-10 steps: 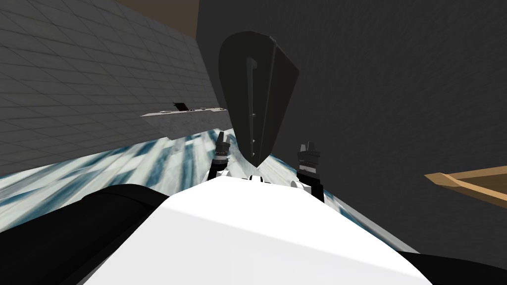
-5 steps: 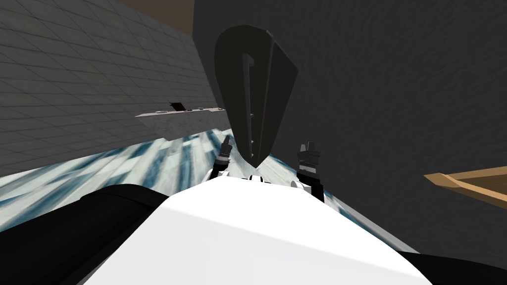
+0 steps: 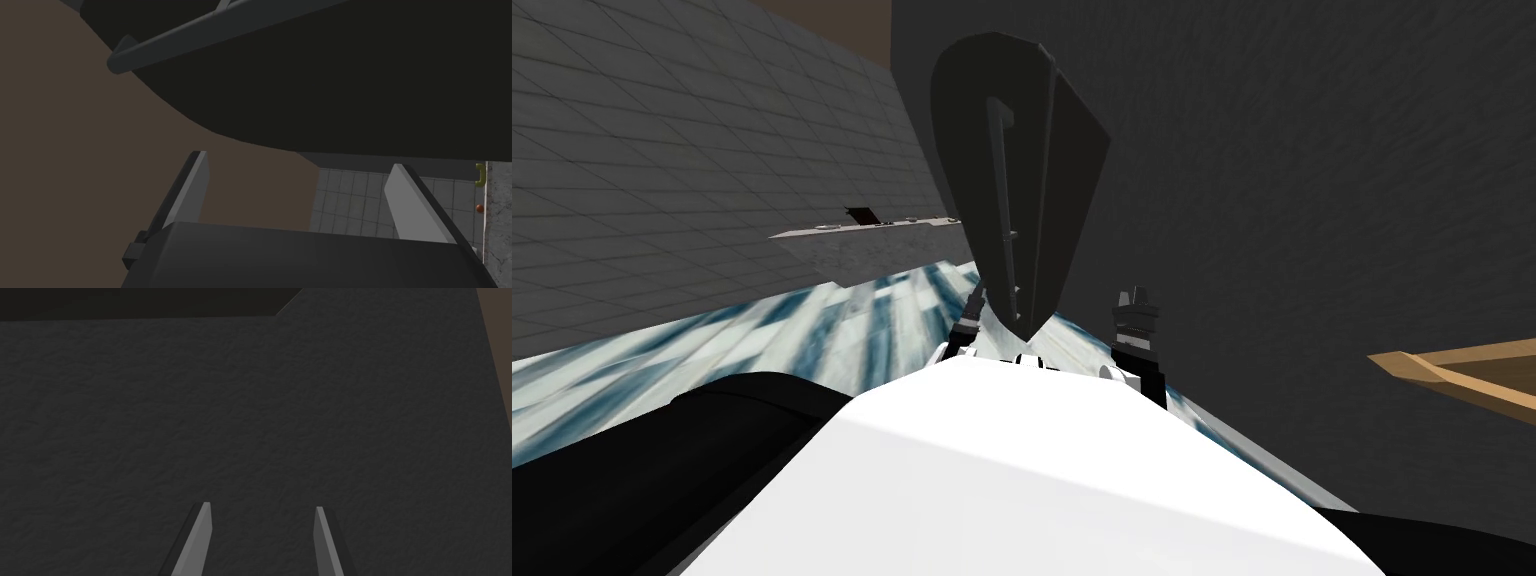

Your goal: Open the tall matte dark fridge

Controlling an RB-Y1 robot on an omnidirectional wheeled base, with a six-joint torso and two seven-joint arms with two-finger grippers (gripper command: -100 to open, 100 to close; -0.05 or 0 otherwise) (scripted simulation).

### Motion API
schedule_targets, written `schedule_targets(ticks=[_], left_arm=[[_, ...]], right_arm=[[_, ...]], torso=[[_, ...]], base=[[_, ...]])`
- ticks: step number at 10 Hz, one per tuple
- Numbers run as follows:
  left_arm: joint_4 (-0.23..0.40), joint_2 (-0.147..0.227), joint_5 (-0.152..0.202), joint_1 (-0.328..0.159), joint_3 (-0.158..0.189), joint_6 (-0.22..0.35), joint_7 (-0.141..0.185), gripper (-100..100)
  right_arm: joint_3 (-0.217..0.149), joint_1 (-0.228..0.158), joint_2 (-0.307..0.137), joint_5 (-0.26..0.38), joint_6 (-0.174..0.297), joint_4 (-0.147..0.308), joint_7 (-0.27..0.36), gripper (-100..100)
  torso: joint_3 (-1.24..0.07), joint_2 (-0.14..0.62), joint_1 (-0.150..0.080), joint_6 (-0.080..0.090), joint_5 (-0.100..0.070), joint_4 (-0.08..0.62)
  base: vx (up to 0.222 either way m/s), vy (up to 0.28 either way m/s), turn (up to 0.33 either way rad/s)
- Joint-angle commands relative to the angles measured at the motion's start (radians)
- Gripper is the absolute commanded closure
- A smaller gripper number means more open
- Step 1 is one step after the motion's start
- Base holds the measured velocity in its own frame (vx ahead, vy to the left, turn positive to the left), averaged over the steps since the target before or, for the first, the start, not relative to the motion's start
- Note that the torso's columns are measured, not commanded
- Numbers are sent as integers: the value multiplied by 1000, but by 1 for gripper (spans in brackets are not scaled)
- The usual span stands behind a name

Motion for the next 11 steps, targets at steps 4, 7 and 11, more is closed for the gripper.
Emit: schedule_targets(ticks=[4,7,11], left_arm=[[140,-14,-49,-38,-2,2,-56,-100],[207,-10,-74,-55,-4,4,-84,-100],[284,9,-103,-74,-7,5,-116,-100]], right_arm=[[0,0,0,0,0,0,0,0],[0,0,0,0,0,0,0,0],[0,0,0,0,0,0,0,0]], torso=[[-2,-3,-1,0,0,-1],[-1,-1,-1,0,0,0],[-1,-1,0,0,0,0]], base=[[61,-18,-33],[60,-30,-39],[48,-15,-25]])
